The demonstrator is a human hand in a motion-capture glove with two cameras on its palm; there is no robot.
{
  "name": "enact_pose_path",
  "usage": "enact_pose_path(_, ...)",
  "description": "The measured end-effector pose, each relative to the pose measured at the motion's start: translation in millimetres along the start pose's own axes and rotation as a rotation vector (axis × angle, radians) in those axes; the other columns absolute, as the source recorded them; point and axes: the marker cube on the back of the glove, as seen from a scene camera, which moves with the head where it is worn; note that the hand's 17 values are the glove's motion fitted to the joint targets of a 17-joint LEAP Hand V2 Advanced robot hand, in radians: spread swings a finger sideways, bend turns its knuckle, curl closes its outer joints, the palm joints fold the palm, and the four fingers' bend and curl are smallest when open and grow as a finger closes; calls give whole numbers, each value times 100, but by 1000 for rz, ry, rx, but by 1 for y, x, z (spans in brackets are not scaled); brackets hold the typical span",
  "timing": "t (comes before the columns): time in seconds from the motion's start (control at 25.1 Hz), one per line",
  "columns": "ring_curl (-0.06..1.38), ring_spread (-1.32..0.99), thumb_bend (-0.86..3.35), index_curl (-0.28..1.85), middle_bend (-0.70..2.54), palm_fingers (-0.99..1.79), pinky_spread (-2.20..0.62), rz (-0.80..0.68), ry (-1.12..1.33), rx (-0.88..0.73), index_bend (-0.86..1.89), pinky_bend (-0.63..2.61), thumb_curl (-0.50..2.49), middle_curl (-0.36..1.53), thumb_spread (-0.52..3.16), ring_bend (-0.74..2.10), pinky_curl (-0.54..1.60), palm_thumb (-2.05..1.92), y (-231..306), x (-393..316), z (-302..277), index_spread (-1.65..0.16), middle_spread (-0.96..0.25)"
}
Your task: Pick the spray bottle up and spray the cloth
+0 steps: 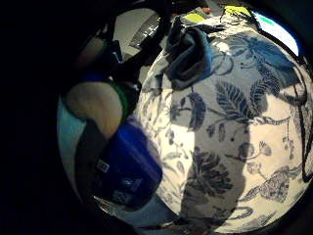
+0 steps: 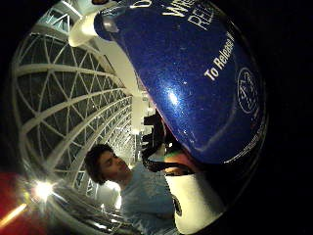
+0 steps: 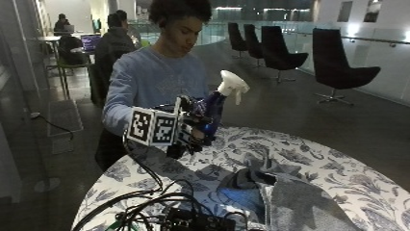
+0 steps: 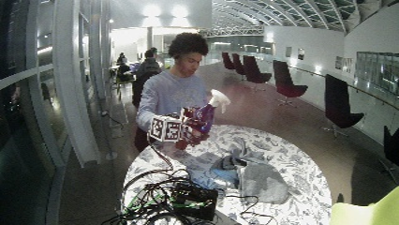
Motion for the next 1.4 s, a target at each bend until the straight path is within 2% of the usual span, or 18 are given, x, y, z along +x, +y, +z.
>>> enact_pose_path(0.4,40,6,-3,-1,52,54,25,184,-44,-101,-1,78,41,41,93,90,37,65,-1,7,-1,-39,3)
enact_pose_path(1.4,39,7,-3,-1,53,58,22,272,-45,-197,-1,79,40,41,96,91,37,60,-5,9,15,-37,4)
